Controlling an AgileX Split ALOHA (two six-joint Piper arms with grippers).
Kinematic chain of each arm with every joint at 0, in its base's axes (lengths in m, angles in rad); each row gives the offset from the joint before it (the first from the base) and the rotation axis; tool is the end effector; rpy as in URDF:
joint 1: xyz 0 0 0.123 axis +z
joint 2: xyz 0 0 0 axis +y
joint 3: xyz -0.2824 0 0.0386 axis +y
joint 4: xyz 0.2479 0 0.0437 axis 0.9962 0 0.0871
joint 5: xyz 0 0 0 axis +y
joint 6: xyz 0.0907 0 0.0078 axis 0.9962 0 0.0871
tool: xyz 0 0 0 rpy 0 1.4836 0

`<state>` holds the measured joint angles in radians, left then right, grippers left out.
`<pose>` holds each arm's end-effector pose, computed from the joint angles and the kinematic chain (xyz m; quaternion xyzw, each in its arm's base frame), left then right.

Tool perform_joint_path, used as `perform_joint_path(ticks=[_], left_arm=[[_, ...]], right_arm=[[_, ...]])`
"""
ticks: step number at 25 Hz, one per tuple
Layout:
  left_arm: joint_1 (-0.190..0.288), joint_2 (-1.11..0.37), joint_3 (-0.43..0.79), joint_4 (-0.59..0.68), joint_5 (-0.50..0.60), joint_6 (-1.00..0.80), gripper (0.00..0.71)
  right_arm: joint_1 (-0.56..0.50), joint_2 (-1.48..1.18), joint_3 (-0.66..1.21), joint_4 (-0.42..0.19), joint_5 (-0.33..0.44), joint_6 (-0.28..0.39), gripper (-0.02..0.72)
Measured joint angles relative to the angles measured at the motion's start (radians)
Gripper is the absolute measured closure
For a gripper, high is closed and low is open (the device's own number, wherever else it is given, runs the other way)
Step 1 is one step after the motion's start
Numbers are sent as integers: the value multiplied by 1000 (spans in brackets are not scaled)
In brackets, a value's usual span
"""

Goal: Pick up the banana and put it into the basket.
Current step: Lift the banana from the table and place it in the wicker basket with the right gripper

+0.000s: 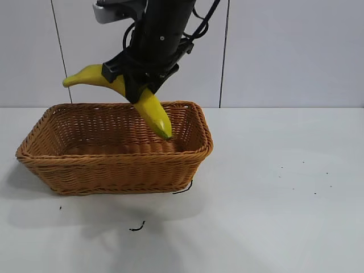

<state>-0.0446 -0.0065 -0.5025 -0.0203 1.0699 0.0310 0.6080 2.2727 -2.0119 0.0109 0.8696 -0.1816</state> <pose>-0.0066 -0.0013 0.2771 0.0327 0.8526 -0.0137 0.5213 0.4168 0.2910 0.2133 -0.3692 0.8920 0.0600 0.2538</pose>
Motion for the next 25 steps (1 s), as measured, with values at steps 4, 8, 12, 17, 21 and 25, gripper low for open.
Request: perform_joint_path(ticks=[4,8,12,17,21,25], left_arm=[[0,0,0,0,0,0,76],[0,0,0,0,0,0,76],[0,0,0,0,0,0,76],[0,0,0,0,0,0,76],[0,0,0,0,0,0,76],[0,0,0,0,0,0,76]], right_arm=[[0,20,0,5,-20,-4,423],[0,30,0,10,-10,-6,423],[0,30,0,11,14,-6,423],[0,29,0,11,57,-18,233],[0,13,-3,-1,101,-17,43],[0,-17,-50,-57,178,25,14]])
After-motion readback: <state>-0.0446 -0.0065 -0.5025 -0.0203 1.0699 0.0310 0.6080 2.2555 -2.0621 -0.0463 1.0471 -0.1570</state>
